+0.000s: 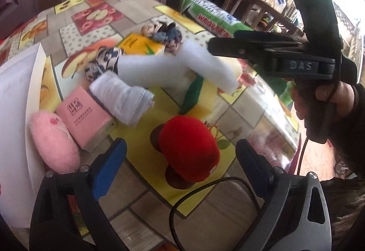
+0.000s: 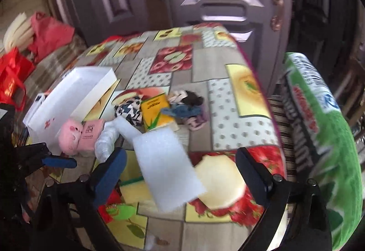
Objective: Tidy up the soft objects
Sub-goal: 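Grasp the white foam block with the right gripper while the left grasps the red apple plush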
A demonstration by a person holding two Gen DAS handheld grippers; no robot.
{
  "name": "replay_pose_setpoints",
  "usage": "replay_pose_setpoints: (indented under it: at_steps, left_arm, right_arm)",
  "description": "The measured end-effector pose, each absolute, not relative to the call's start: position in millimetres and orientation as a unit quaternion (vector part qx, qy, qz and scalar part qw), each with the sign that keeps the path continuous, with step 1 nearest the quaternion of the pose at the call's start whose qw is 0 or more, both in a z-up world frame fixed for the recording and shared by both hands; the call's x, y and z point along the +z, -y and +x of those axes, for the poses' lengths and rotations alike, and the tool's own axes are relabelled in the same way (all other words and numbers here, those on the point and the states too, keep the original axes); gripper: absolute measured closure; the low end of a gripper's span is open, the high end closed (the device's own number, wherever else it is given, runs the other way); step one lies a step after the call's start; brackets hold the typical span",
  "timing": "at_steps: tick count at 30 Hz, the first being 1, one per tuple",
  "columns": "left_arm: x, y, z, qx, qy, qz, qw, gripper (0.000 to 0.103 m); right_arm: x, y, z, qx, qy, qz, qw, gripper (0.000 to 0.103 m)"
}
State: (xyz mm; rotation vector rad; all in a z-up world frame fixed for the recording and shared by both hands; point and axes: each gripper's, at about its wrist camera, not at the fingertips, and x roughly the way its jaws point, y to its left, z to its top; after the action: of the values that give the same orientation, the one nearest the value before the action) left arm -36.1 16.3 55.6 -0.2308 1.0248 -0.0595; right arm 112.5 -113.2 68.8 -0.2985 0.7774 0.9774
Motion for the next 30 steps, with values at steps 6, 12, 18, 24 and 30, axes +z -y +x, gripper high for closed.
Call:
replay_pose_setpoints:
  at_steps: [6,12,18,24,30]
  left_arm:
    - [47,-15,-33,-0.023,-0.499,-0.114,0.859,0.018]
    - [46,-16,-34,-0.013,-0.499,-0.122,0.858,0.018]
    - [46,-16,-34,-0.012,-0.498,-0.123,0.858,0.019]
    - [45,-16,-33,-0.017,-0.499,-0.126,0.857,0.023]
    - [46,-16,-33,-0.037,-0.495,-0.138,0.857,0.053]
  right_arm:
    - [54,94,115,0.473,-0.374,-0.164,0.781,0.009]
    - [50,86,114,0.480,-0.375,-0.175,0.774,0.011]
    - [42,81,112,0.491,-0.388,-0.181,0.758,0.023]
    - [38,82,112,0.493,-0.396,-0.177,0.754,0.031]
    - [36,85,111,0.495,-0.399,-0.181,0.750,0.043]
